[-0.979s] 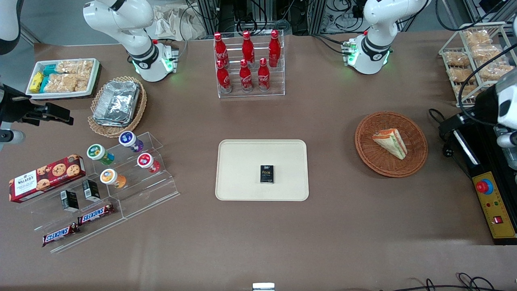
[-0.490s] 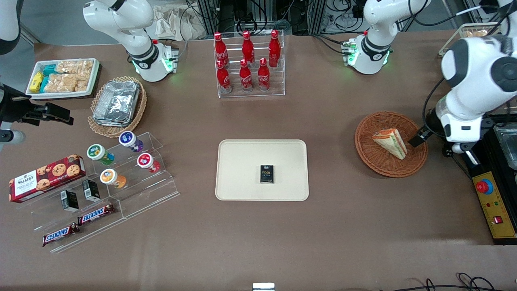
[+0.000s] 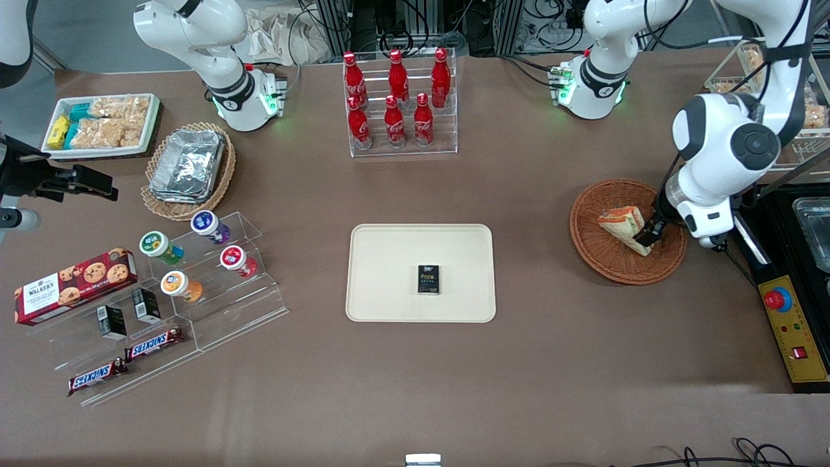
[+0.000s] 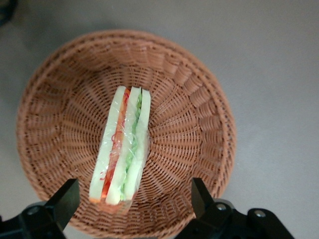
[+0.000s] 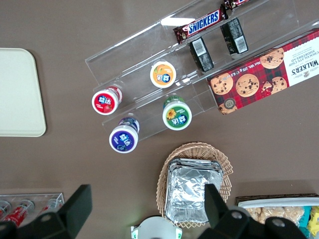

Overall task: Place sandwich from basket to tray
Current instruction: 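Lower the left gripper and close it on the wrapped sandwich, then lift the sandwich out of the basket with the left gripper, then carry the sandwich over the white tray beside the black packet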

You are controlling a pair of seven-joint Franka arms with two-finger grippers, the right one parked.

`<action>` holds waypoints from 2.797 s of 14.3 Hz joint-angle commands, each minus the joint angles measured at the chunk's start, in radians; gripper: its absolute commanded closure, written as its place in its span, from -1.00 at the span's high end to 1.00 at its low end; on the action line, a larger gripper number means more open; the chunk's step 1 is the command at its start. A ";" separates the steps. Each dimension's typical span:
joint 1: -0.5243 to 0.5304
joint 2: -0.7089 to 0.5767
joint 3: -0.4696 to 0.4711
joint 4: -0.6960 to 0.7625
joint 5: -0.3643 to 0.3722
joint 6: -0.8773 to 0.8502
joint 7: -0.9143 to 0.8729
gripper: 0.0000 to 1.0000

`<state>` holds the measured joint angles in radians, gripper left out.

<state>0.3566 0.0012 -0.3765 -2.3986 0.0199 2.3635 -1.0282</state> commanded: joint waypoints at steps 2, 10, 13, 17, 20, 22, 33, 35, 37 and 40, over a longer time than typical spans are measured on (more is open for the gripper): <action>-0.002 0.020 -0.002 -0.114 0.032 0.155 -0.036 1.00; 0.007 0.074 -0.001 -0.120 0.094 0.191 -0.029 -1.00; 0.009 0.051 0.002 -0.102 0.092 0.172 -0.020 -1.00; 0.009 -0.035 0.002 0.017 0.091 -0.075 0.150 -1.00; 0.005 -0.029 -0.001 0.230 0.083 -0.335 0.259 -1.00; -0.002 -0.023 -0.004 0.350 0.069 -0.417 0.342 -1.00; -0.028 0.121 -0.292 0.725 0.011 -0.711 0.620 -1.00; -0.045 0.195 -0.363 0.745 0.029 -0.679 0.530 -1.00; -0.115 0.252 -0.369 0.736 0.052 -0.575 0.427 -1.00; -0.186 0.350 -0.369 0.730 0.123 -0.466 0.415 -1.00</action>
<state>0.2086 0.2669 -0.7391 -1.7119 0.0962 1.8572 -0.5839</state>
